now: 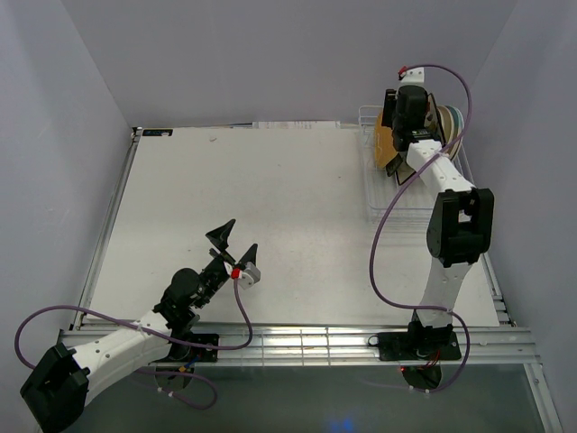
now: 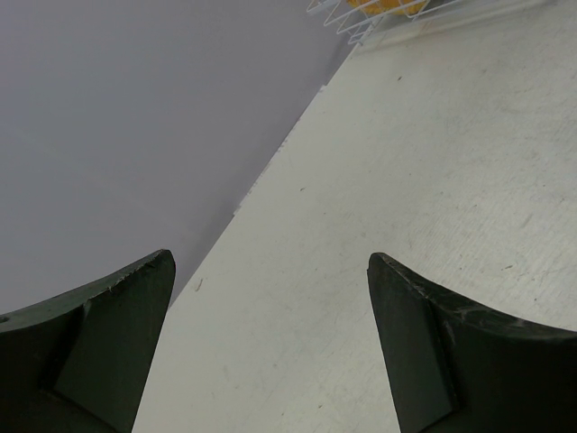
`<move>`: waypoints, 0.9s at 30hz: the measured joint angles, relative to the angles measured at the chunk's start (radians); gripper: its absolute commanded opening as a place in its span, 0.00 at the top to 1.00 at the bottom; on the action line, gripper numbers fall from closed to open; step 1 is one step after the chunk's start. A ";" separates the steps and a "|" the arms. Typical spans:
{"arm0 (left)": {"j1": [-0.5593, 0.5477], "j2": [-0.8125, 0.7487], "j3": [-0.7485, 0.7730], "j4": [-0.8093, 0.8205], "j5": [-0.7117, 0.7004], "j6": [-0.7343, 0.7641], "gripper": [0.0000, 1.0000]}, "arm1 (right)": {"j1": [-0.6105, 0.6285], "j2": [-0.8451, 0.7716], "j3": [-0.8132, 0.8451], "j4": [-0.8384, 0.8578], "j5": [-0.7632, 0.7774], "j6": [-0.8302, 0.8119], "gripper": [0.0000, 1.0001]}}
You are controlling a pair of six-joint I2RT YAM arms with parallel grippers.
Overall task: Load the plates into the dish rack
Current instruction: Insert the plate into the dish rack, then reset both arms
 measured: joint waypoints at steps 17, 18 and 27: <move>0.000 -0.001 0.000 -0.006 0.000 0.000 0.02 | 0.000 -0.259 -0.177 -0.096 -0.019 0.153 0.10; -0.001 -0.001 0.000 -0.006 0.000 0.000 0.02 | 0.000 -0.294 -0.201 -0.093 -0.038 0.164 0.10; -0.001 0.006 0.000 -0.006 0.000 -0.047 0.02 | 0.081 -0.617 -0.496 -0.006 -0.196 0.212 0.10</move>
